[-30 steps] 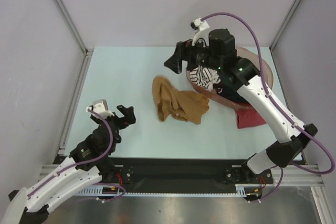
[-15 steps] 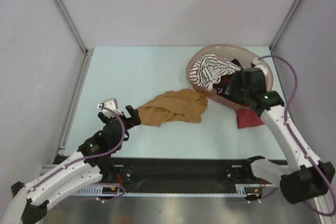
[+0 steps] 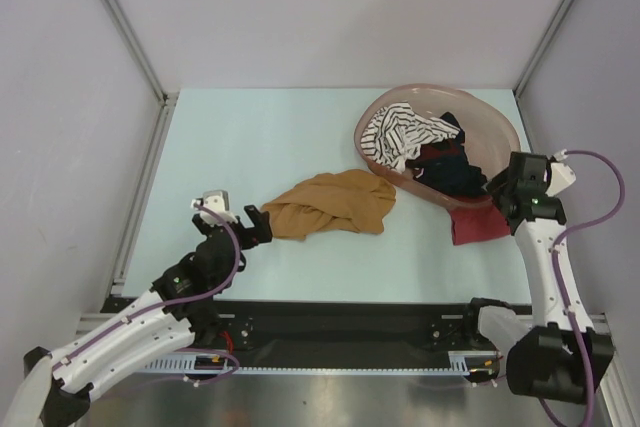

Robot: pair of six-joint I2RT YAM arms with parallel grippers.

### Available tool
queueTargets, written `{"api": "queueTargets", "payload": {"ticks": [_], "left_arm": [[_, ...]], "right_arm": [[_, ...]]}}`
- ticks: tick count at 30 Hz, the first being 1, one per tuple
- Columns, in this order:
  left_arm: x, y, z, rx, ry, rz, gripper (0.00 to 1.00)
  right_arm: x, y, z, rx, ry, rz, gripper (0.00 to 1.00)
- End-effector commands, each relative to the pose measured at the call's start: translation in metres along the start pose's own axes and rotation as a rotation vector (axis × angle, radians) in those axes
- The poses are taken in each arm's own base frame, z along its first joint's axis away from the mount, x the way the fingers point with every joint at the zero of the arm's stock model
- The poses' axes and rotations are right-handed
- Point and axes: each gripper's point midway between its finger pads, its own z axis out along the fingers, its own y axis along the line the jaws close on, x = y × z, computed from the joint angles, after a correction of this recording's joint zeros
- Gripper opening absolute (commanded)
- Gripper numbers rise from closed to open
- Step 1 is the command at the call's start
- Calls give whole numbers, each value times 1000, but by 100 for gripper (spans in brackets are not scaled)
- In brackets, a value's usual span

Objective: Fold and stack the tank tops

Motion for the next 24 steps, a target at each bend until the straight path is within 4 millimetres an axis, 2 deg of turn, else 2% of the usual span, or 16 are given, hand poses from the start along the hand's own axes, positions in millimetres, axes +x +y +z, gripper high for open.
{"api": "queueTargets", "payload": {"ticks": [1,4,6,10,11,13,14,16,21,24], "left_arm": [[-3,-5,2,21,-10,5,100],[-2,-5,3,19,-8,7,100],[-2,-6,3,19,-8,9,100],[-2,-3,3,4,-10,13,100],[-2,-1,3,-1,-10,15,100],[-1,0,3,-9,-10,20,100],[-2,1,3,-9,-13,18,100],[-2,1,3,-11,-15,18,100],[-1,1,4,-15,-11,25,100],[0,0,6,-15,-8,30,100]], "right_arm": [[-8,3,18,-18,-3,80,77],[-11,5,30,-1,-8,76,81],[-5,8,44,11,19,74,84],[-3,16,67,37,39,92,78],[-2,18,71,36,46,98,59],[-2,28,79,12,51,139,39],[3,34,80,-16,72,160,19],[1,48,82,-55,68,233,0],[-8,84,80,-129,75,405,0],[-17,87,83,-96,40,540,0]]}}
